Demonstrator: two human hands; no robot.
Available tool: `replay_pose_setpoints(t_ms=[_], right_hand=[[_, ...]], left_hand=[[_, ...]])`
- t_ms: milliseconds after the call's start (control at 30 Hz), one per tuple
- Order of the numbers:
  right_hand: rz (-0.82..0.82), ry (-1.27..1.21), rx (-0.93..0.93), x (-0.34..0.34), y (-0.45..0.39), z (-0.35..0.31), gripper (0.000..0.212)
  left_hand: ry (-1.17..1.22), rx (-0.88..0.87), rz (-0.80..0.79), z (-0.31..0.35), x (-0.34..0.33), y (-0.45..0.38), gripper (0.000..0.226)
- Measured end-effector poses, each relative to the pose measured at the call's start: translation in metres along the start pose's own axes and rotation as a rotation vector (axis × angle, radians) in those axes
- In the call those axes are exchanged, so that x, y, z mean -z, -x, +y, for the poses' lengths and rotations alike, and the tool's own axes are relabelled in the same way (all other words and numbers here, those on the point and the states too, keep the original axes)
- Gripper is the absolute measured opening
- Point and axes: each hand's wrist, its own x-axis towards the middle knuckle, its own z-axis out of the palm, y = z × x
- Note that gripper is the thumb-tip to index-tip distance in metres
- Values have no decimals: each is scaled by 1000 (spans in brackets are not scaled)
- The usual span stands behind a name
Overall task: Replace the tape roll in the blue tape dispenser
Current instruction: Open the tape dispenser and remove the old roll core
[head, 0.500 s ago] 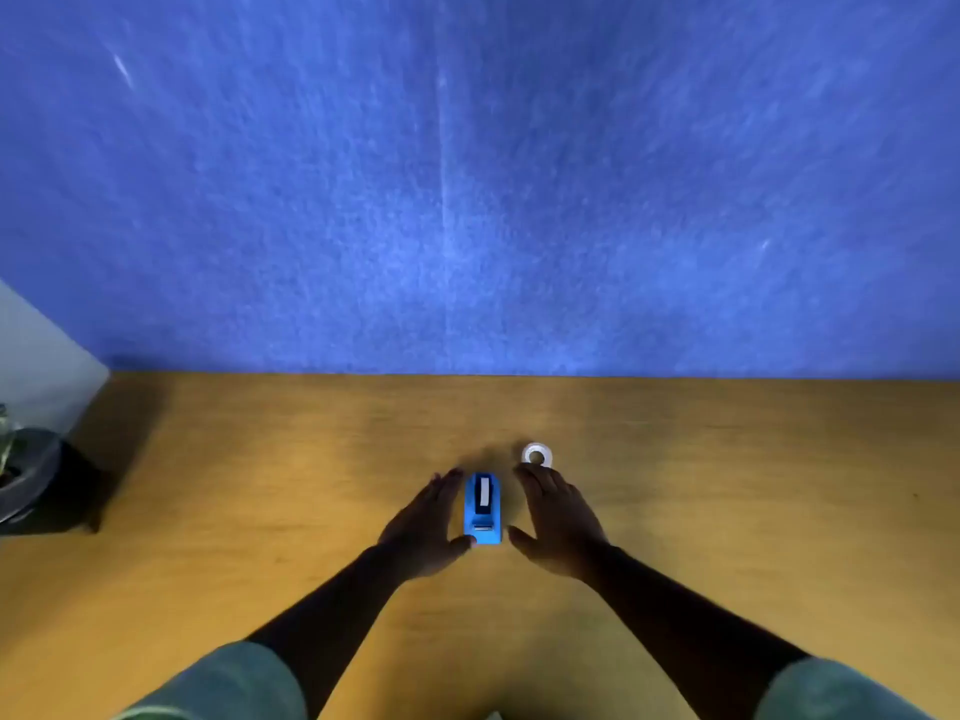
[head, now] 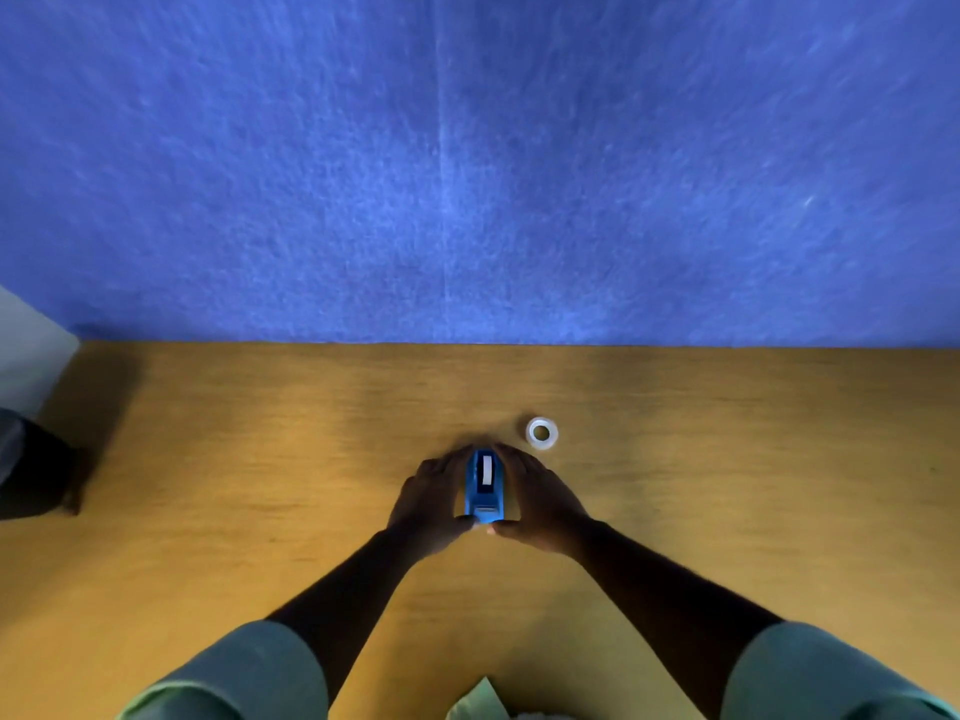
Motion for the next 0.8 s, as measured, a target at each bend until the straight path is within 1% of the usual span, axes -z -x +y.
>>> replay_pose_setpoints(t_ms=[100,267,533,633,800], right_hand=[[36,-14,-13,-2,0,-1,113],[38,-38,-8,-3,9,-3,111],[40,-37,46,-23,63,0,109],[32,-55,38,-32,82,-2,107],[38,-65,33,-33,91,-7,109]], left_hand=[[4,-4,21,-1,0,0,103],[19,-21,37,-1,-4,10,103],[51,-61,40,4,-37,58,104],[47,-76,48,5,-49,74,104],[48,-79,49,6,-54,83,104]])
